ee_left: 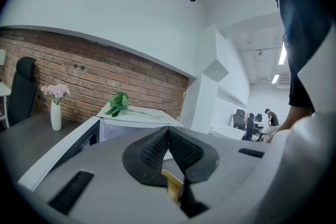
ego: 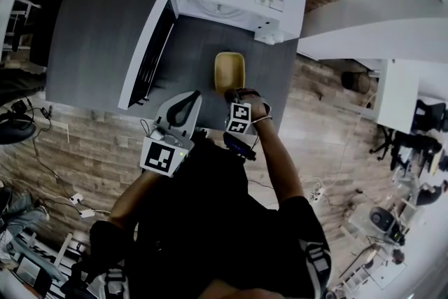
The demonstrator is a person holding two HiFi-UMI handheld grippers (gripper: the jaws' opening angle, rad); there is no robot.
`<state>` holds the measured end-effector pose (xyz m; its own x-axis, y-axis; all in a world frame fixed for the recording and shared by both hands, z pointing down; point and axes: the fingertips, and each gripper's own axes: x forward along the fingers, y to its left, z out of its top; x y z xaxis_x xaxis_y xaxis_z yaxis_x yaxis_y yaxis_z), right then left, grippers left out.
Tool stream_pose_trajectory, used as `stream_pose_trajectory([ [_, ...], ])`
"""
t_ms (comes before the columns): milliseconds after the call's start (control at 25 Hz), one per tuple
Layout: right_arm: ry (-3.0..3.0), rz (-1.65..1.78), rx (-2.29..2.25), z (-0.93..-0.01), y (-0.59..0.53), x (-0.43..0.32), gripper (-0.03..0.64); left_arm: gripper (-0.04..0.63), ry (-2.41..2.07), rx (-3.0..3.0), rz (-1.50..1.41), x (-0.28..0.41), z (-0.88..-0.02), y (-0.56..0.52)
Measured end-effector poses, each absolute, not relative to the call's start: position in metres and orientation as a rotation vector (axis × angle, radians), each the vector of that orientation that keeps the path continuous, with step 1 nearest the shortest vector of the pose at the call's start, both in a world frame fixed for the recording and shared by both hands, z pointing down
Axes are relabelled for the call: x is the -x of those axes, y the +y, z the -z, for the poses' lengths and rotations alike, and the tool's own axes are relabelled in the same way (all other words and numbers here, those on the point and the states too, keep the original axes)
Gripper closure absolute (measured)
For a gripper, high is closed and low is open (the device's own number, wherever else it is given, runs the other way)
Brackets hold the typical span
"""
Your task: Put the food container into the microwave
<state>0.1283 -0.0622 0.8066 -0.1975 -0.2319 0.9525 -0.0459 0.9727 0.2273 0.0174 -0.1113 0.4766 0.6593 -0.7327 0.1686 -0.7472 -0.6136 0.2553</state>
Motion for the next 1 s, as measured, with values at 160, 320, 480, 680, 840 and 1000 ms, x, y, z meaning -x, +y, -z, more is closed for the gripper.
stream_pose_trajectory([
  [160,-1.761,0.154,-0.212,-0.802,-0.063,-0.124,0.577,0.56,-1.176,-2.579,-0.062,-0.014,-0.475,-0.116],
  [320,-1.771,0.134,-0.233,-0.796,-0.066,-0.12,0.578,0.56,-1.163,-2.588,-0.05,-0.013,-0.473,-0.119],
  [480,-1.79,0.11,-0.283,-0.785,-0.073,-0.117,0.58,0.56,-1.151,-2.597,-0.033,-0.011,-0.47,-0.121],
  [680,-1.8,0.097,-0.341,-0.768,-0.077,-0.114,0.58,0.56,-1.14,-2.612,-0.002,-0.009,-0.465,-0.125],
  [840,-1.803,0.111,-0.371,-0.757,-0.082,-0.109,0.58,0.56,-1.139,-2.611,0.024,-0.007,-0.461,-0.131],
  [1000,-1.824,0.138,-0.413,-0.738,-0.093,-0.102,0.58,0.56,-1.141,-2.615,0.04,-0.006,-0.457,-0.137],
])
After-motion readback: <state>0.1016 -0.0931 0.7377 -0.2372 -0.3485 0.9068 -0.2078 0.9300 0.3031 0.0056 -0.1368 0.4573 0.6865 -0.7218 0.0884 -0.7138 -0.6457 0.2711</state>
